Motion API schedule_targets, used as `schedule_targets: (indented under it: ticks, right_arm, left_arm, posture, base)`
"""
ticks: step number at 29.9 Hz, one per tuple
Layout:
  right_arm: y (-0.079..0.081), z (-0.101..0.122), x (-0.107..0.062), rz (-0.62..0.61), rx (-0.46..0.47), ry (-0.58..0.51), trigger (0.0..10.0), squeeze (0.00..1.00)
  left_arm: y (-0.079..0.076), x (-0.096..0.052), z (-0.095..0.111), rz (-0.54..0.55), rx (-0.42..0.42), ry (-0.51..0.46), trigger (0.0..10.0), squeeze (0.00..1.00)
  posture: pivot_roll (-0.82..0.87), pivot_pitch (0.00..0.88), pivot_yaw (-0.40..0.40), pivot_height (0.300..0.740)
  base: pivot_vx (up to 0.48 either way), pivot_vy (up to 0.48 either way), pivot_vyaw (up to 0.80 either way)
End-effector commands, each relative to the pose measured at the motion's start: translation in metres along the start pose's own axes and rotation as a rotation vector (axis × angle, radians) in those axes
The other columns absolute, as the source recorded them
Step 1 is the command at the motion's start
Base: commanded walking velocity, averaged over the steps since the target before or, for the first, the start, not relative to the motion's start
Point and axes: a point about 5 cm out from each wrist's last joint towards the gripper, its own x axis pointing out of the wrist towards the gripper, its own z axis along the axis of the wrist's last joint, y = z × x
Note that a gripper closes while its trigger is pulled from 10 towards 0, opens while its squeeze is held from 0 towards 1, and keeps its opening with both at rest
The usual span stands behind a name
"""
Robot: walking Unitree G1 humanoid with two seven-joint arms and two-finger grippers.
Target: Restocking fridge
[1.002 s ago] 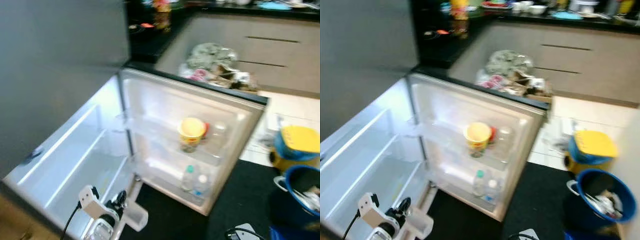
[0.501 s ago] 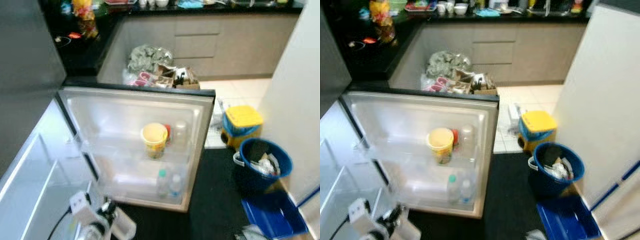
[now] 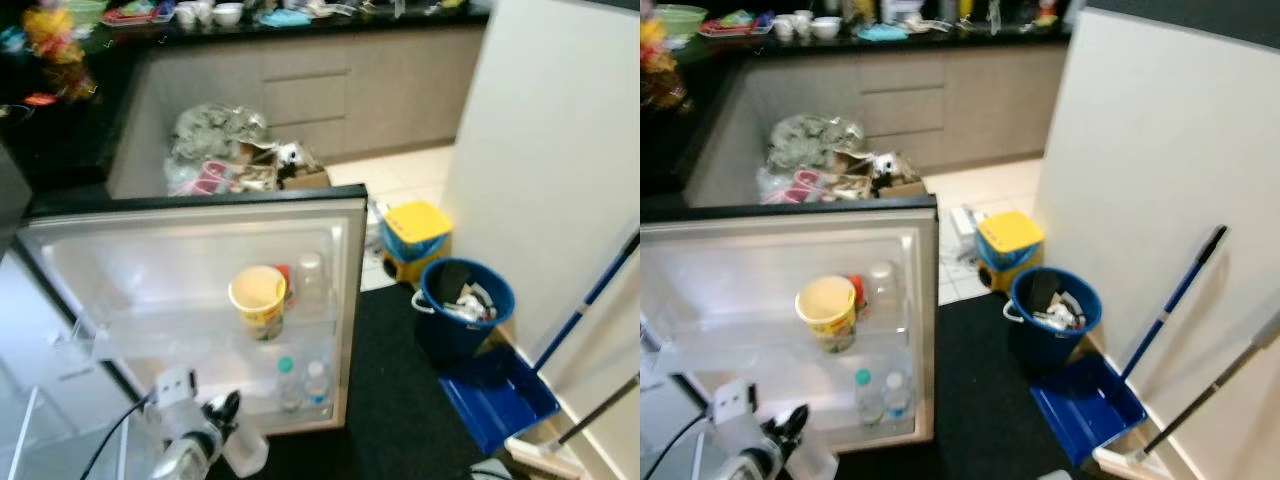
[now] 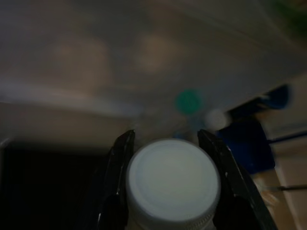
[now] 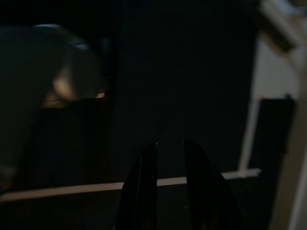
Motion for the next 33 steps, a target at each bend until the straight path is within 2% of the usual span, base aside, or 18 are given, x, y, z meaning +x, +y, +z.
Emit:
schedule_targets:
  ticks: [1, 6, 9, 11, 12, 13, 16, 17, 20, 23, 25, 29, 33]
  right_arm:
    - [0.004, -0.003, 0.001, 0.012, 0.0, 0.0, 10.0, 0.0]
    - [0.0, -0.009, -0.001, -0.002, -0.022, 0.021, 10.0, 0.0]
    - [-0.001, -0.005, -0.001, 0.003, -0.036, 0.006, 10.0, 0.0]
    - [-0.001, -0.005, -0.001, 0.003, -0.036, 0.006, 10.0, 0.0]
    - [-0.003, -0.001, -0.001, 0.0, -0.053, -0.001, 10.0, 0.0]
    - [-0.005, 0.0, -0.001, -0.003, -0.053, -0.006, 10.0, 0.0]
    - [-0.008, 0.002, -0.002, -0.012, -0.043, -0.014, 10.0, 0.0]
    - [-0.008, 0.002, -0.002, -0.012, -0.043, -0.014, 10.0, 0.0]
    - [-0.008, -0.001, -0.002, -0.012, -0.044, -0.003, 10.0, 0.0]
    - [-0.008, -0.004, -0.002, -0.008, -0.04, 0.007, 10.0, 0.0]
    - [-0.007, -0.005, -0.002, -0.004, -0.039, 0.009, 10.0, 0.0]
    - [-0.005, -0.005, -0.002, -0.002, -0.031, 0.005, 10.0, 0.0]
    - [-0.004, -0.003, -0.001, 0.002, -0.028, -0.001, 10.0, 0.0]
  left_arm:
    - [0.001, -0.002, -0.004, 0.0, -0.014, 0.005, 10.0, 0.0]
    - [-0.009, 0.002, -0.007, -0.007, -0.023, -0.009, 10.0, 0.0]
    - [-0.021, 0.006, -0.006, -0.069, 0.058, -0.009, 10.0, 0.0]
    - [-0.021, 0.006, -0.006, -0.069, 0.058, -0.009, 10.0, 0.0]
    - [-0.035, 0.009, -0.005, -0.203, 0.12, -0.002, 10.0, 0.0]
    - [-0.041, 0.009, -0.006, -0.267, 0.144, 0.005, 10.0, 0.0]
    - [-0.064, 0.007, -0.013, -0.556, 0.263, 0.078, 10.0, 0.0]
    - [-0.064, 0.007, -0.013, -0.556, 0.263, 0.078, 10.0, 0.0]
    - [-0.078, 0.002, -0.014, -0.806, 0.375, 0.154, 10.0, 0.0]
    - [-0.082, -0.003, -0.006, -0.973, 0.449, 0.183, 10.0, 0.0]
    - [-0.083, -0.007, 0.006, -1.077, 0.461, 0.174, 10.0, 0.0]
    - [-0.084, -0.013, 0.021, -1.162, 0.448, 0.136, 10.0, 0.0]
    - [-0.087, -0.033, 0.068, -1.318, 0.398, -0.017, 10.0, 0.0]
  posture:
    - [-0.01, 0.0, 0.022, 0.74]
    - [-0.04, 0.0, 0.005, 0.74]
    - [-0.04, 0.0, -0.011, 0.74]
    - [-0.04, 0.0, -0.011, 0.74]
    - [-0.06, 0.0, -0.004, 0.74]
    - [-0.06, 0.0, -0.004, 0.74]
    - [-0.06, 0.0, 0.003, 0.74]
    - [-0.06, 0.0, 0.003, 0.74]
    - [-0.05, 0.0, 0.01, 0.74]
    - [-0.05, 0.0, 0.015, 0.74]
    - [-0.05, 0.0, 0.015, 0.74]
    - [-0.05, 0.0, 0.022, 0.74]
    - [-0.05, 0.0, 0.025, 0.74]
  base:
    - [0.0, 0.0, -0.73]
    - [0.0, 0.0, 0.0]
    - [0.0, 0.0, 0.0]
    - [0.0, 0.0, 0.0]
    - [0.0, 0.0, 0.0]
    - [0.0, 0.0, 0.0]
    - [0.0, 0.0, 0.0]
    - [0.0, 0.0, 0.0]
    - [0.0, 0.0, 0.0]
    - [0.0, 0.0, 0.0]
    - [0.0, 0.0, 0.0]
    - [0.0, 0.0, 0.0]
    - [0.0, 0.0, 0.0]
